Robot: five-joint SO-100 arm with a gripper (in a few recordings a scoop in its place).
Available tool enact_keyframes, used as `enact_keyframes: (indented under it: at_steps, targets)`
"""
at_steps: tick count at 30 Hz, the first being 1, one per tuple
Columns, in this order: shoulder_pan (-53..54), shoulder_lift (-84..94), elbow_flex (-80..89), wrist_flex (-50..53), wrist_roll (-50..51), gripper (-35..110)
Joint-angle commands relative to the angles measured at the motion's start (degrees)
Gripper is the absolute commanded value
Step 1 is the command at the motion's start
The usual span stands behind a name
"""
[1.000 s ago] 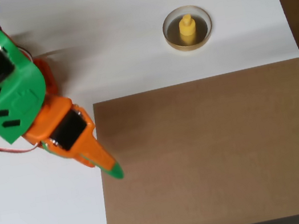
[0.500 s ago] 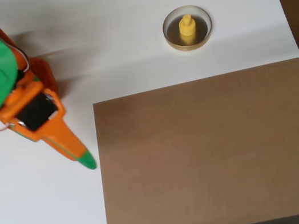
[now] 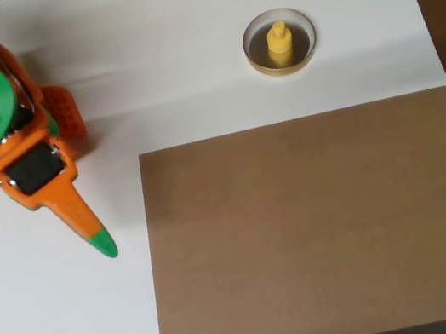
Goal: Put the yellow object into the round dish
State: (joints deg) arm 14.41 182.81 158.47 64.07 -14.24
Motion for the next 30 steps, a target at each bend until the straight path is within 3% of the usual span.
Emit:
enact_keyframes:
  at_steps: [1, 30]
  targets:
    - [-1.05, 4.13, 2.29, 0.62, 0.00, 24]
    - [-0.53, 4.13, 9.58, -2.02, 2.11, 24]
